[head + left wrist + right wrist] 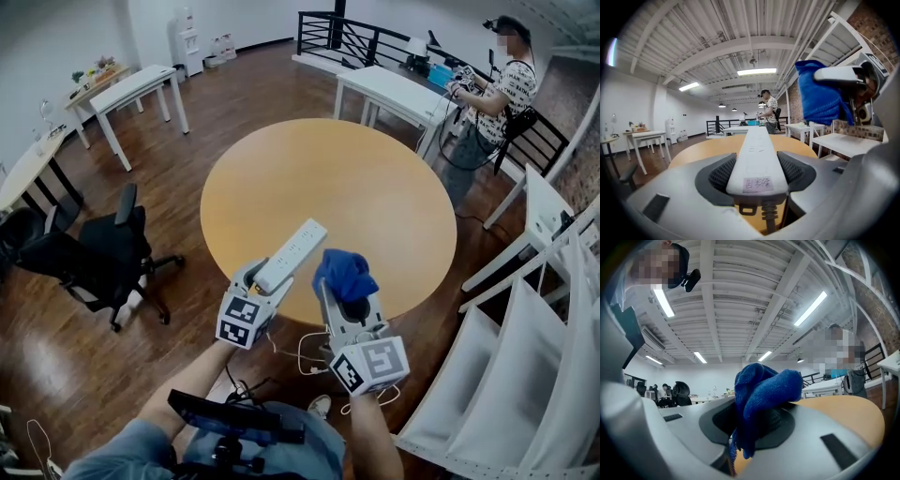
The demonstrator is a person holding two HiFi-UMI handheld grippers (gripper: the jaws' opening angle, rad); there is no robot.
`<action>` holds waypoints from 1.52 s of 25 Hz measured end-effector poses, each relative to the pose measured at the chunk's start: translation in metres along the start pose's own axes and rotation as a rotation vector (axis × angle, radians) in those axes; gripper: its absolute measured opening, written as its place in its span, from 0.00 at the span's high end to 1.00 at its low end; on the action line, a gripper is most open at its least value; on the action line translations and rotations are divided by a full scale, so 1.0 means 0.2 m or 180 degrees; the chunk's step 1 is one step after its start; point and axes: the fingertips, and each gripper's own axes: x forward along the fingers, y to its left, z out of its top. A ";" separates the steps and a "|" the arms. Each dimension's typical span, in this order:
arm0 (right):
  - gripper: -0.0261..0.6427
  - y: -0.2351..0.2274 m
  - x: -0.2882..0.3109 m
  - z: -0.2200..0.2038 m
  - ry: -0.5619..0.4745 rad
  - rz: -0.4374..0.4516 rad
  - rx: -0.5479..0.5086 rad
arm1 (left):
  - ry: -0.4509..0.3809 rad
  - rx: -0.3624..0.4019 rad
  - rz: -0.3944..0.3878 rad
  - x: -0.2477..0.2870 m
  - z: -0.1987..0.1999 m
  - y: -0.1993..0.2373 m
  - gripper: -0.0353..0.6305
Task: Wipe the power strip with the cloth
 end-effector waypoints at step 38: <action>0.84 -0.06 -0.07 -0.16 0.0190 -0.0206 0.0155 | 0.0980 0.0115 -0.0075 0.25 -0.54 0.05 0.50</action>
